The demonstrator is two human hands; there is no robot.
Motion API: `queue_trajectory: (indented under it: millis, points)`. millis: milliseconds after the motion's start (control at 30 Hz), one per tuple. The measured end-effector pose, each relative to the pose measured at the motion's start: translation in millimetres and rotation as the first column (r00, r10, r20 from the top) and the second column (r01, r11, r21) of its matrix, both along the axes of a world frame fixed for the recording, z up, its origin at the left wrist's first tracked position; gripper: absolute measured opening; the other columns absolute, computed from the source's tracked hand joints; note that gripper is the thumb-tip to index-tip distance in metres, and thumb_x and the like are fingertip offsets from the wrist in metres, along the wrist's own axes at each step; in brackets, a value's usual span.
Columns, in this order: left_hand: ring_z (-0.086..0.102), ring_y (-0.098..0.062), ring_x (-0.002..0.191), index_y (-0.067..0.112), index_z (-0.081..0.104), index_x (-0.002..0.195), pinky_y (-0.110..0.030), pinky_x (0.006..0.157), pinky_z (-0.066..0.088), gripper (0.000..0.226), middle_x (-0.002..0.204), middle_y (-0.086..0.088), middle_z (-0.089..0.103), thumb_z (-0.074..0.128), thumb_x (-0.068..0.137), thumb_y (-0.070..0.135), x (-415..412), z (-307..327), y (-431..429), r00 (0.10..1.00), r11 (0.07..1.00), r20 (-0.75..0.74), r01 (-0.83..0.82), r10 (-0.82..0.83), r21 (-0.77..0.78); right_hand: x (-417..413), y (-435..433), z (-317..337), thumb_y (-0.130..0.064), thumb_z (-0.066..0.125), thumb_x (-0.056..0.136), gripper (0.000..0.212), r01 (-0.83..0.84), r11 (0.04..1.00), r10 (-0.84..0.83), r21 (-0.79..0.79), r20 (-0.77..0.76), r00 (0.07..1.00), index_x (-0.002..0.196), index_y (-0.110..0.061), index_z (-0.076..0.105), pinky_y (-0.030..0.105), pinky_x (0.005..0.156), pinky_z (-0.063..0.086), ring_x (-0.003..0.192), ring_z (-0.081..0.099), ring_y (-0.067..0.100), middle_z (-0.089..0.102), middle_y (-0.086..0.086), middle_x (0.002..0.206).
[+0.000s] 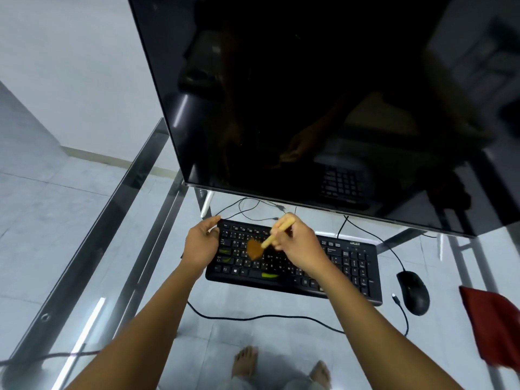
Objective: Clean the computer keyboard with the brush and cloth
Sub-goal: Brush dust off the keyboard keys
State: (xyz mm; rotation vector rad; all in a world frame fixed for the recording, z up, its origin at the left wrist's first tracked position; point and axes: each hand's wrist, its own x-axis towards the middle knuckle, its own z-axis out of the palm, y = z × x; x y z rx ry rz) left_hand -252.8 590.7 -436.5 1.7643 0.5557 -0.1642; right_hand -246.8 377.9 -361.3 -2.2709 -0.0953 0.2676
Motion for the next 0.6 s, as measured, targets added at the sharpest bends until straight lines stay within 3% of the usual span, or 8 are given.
queue_trajectory:
  millis: [67, 133, 167, 233, 333, 400, 467, 600]
  points:
    - [0.062, -0.023, 0.082, 0.022, 0.06, 0.127, -0.046, 0.079, 0.056, 0.032, 0.096, -0.003, 0.07, 0.048, 0.099, 0.013, 1.3, -0.6, -6.7, 1.0, 1.0, -0.006, -0.009, 0.009, 0.025, -2.4, -12.1, -3.6, -0.012, 0.05, 0.096, 0.012, 0.191, 0.981, -0.192, 0.023, 0.103, 0.976, 0.087, -0.017, 0.055, 0.033, 0.072, 0.054, 0.082, 0.066, 0.014, 0.069, -0.001, 0.086]
    - [0.061, -0.026, 0.077, 0.023, 0.059, 0.126, -0.039, 0.068, 0.056, 0.031, 0.086, -0.002, 0.068, 0.048, 0.099, 0.013, -0.4, -0.1, -10.1, 1.0, 0.998, 0.006, 0.003, -0.003, 0.067, -8.4, -22.7, -4.0, -0.009, 0.049, 0.096, 0.01, 0.217, 0.973, -0.224, 0.072, 0.106, 0.969, 0.09, -0.014, 0.056, 0.037, 0.074, 0.057, 0.08, 0.068, 0.015, 0.071, 0.0, 0.084]
    - [0.062, -0.026, 0.077, 0.023, 0.058, 0.128, -0.034, 0.065, 0.054, 0.033, 0.085, 0.001, 0.067, 0.048, 0.099, 0.013, -1.7, 1.0, -10.3, 1.0, 0.995, 0.018, 0.018, -0.019, 0.096, -12.9, -23.8, -5.0, -0.008, 0.05, 0.097, 0.009, 0.149, 0.986, -0.153, 0.075, 0.04, 0.987, 0.092, -0.011, 0.057, 0.039, 0.076, 0.058, 0.077, 0.07, 0.014, 0.072, 0.001, 0.081]
    - [0.063, -0.023, 0.078, 0.022, 0.056, 0.132, -0.026, 0.062, 0.051, 0.036, 0.092, 0.002, 0.067, 0.047, 0.099, 0.012, -3.1, 1.3, -9.6, 0.998, 0.989, 0.035, 0.042, -0.047, 0.141, -21.9, -23.6, -6.0, -0.008, 0.053, 0.096, 0.011, 0.06, 0.997, -0.061, 0.042, 0.023, 0.998, 0.089, -0.014, 0.058, 0.038, 0.078, 0.058, 0.076, 0.069, 0.011, 0.072, 0.001, 0.08]
    - [0.058, -0.01, 0.074, 0.02, 0.053, 0.136, -0.016, 0.06, 0.044, 0.037, 0.117, -0.004, 0.065, 0.047, 0.1, 0.013, -3.7, 2.6, -10.8, 0.993, 0.967, 0.045, 0.092, -0.105, 0.238, -22.2, -32.7, -6.7, -0.003, 0.054, 0.093, 0.024, 0.272, 0.958, -0.285, 0.093, 0.168, 0.944, 0.081, -0.024, 0.056, 0.022, 0.075, 0.051, 0.078, 0.064, 0.005, 0.068, 0.0, 0.087]
    - [0.057, -0.013, 0.088, 0.018, 0.051, 0.137, -0.02, 0.075, 0.044, 0.038, 0.13, -0.005, 0.059, 0.047, 0.1, 0.013, -4.4, 3.9, -10.0, 0.987, 0.941, 0.044, 0.134, -0.155, 0.31, -22.7, -37.1, -5.7, -0.004, 0.052, 0.095, 0.013, 0.204, 0.973, -0.216, 0.108, 0.112, 0.97, 0.088, -0.013, 0.058, 0.026, 0.074, 0.055, 0.078, 0.067, 0.013, 0.072, 0.003, 0.085]
    - [0.055, -0.022, 0.111, 0.013, 0.05, 0.138, -0.028, 0.093, 0.042, 0.039, 0.138, -0.006, 0.054, 0.048, 0.099, 0.012, -5.8, 3.5, -9.3, 0.977, 0.91, 0.047, 0.174, -0.207, 0.377, -25.8, -35.6, -7.2, -0.007, 0.052, 0.097, 0.008, 0.054, 0.998, -0.055, 0.016, 0.07, 0.996, 0.092, -0.007, 0.058, 0.027, 0.074, 0.057, 0.077, 0.069, 0.013, 0.074, 0.004, 0.082]
    - [0.043, -0.033, 0.133, 0.0, 0.052, 0.133, -0.043, 0.111, 0.035, 0.043, 0.141, -0.016, 0.049, 0.059, 0.092, 0.008, -7.0, -1.1, -16.0, 0.902, 0.729, 0.167, 0.2, -0.398, 0.655, -22.9, -44.5, -8.9, -0.008, 0.054, 0.094, 0.013, 0.256, 0.964, -0.264, 0.069, 0.168, 0.95, 0.086, -0.017, 0.058, 0.027, 0.071, 0.052, 0.078, 0.066, 0.016, 0.07, 0.001, 0.086]
